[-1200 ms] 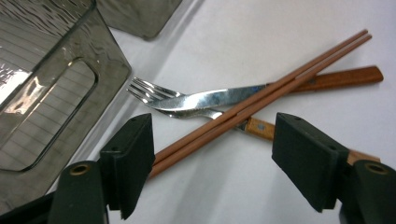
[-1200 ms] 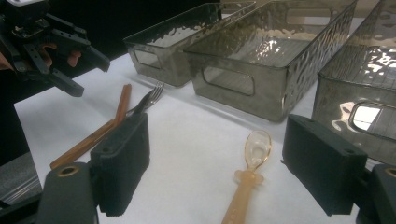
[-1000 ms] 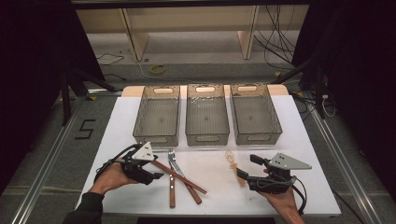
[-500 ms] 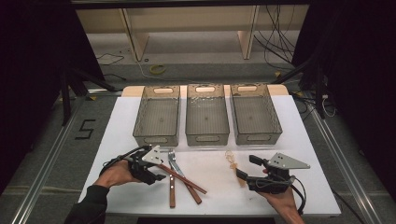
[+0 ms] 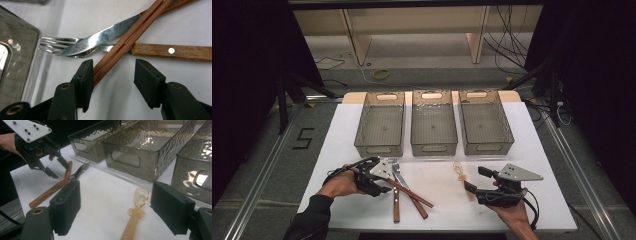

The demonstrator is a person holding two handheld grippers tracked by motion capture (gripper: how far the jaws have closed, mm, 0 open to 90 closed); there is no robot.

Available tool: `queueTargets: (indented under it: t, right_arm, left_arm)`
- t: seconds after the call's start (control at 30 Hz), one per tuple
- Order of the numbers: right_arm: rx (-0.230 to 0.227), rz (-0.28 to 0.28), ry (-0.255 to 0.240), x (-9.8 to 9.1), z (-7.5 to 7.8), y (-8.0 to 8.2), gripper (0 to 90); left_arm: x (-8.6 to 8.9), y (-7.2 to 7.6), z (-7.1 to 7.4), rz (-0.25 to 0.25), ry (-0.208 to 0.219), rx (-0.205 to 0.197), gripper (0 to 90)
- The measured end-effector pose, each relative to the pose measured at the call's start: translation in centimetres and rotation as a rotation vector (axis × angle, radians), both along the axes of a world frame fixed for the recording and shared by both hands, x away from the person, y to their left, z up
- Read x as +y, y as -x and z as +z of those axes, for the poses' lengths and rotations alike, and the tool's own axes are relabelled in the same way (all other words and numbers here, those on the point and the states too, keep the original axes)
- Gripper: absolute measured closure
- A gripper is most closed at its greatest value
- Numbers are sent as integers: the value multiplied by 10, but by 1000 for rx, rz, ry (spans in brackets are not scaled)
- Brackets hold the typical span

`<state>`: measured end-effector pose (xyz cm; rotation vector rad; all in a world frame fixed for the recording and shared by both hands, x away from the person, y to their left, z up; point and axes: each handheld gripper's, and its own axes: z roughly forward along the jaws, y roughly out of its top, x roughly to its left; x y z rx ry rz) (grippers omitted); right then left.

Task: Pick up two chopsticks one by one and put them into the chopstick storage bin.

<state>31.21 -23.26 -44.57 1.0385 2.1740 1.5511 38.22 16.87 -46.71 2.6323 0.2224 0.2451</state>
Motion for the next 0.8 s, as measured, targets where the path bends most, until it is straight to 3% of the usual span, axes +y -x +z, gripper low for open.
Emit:
queueTargets:
  t: [0.67,0.8]
  right_arm:
    - [7,3,-8,-1,0,-1,255]
    - [8,7,-4,0,0,-1,255]
  left_arm:
    - [-4,-4,-1,-52,-63,-5,540]
    - [-4,-3,-2,-64,-110,-7,578]
